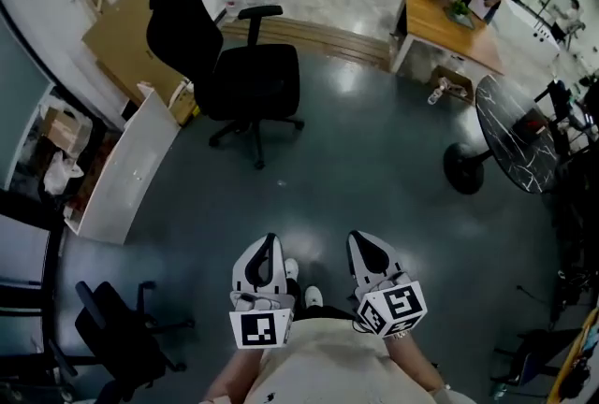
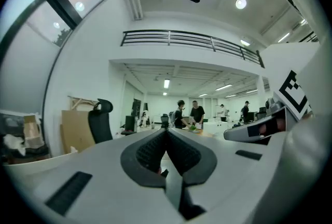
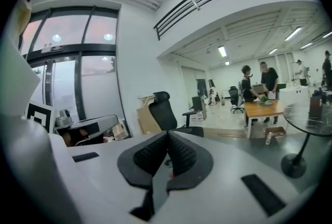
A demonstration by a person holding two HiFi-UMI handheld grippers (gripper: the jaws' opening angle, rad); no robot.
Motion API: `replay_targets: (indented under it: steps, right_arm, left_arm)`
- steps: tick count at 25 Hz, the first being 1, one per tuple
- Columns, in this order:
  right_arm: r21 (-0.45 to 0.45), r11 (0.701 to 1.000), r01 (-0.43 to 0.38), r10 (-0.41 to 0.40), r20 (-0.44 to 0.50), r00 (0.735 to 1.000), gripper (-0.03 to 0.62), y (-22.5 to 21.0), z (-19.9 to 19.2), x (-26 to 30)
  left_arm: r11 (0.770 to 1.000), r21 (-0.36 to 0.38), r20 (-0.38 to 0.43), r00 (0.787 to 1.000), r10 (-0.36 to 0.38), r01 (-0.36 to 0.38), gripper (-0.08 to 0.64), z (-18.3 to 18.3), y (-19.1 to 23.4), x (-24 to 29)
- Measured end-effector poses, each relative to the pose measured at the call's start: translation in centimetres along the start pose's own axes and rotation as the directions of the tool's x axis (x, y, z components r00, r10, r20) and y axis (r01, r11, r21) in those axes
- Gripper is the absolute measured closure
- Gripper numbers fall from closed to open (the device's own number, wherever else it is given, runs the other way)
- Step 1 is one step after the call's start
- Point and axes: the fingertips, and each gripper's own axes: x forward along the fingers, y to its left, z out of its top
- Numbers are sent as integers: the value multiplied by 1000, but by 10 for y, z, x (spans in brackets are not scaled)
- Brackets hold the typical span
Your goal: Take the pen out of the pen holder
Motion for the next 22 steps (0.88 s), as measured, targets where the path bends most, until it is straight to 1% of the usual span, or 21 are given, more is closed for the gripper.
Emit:
replay_targets:
  steps: [2, 4, 7, 10, 12, 14, 17, 20, 22]
  right_arm:
    - [20, 998, 67, -68, 24, 997, 575, -21, 10, 3]
    - [31, 991, 130, -131, 44, 990, 575, -34, 15, 9]
    - [54, 974, 218, -221, 58, 973, 575, -46, 19, 18]
    - [72, 953, 294, -298, 68, 952, 575, -57, 21, 20]
    - [74, 936, 344, -349, 75, 934, 575, -69, 23, 13]
    - [86, 909, 408, -415, 84, 906, 575, -86, 26, -2]
    - [132, 852, 506, -520, 102, 848, 575, -117, 27, -36]
    - [177, 802, 571, -592, 108, 799, 575, -150, 24, -68]
    - [204, 776, 597, -624, 111, 773, 575, -178, 23, -88]
  left_arm:
    - [997, -32, 22, 997, -75, 75, 549, 6, -15, 34]
    - [986, -36, 29, 987, -160, 161, 549, 8, -26, 61]
    - [960, -39, 40, 961, -274, 276, 549, 9, -38, 90]
    - [930, -54, 34, 931, -363, 364, 549, 6, -51, 113]
    - [906, -68, 32, 908, -417, 418, 549, 4, -67, 128]
    - [870, -69, 23, 873, -488, 488, 549, 2, -93, 141]
    - [803, -54, 37, 804, -593, 594, 549, 7, -144, 151]
    - [745, -54, 36, 747, -664, 665, 549, 8, -195, 155]
    - [716, -41, 27, 717, -697, 697, 549, 5, -230, 163]
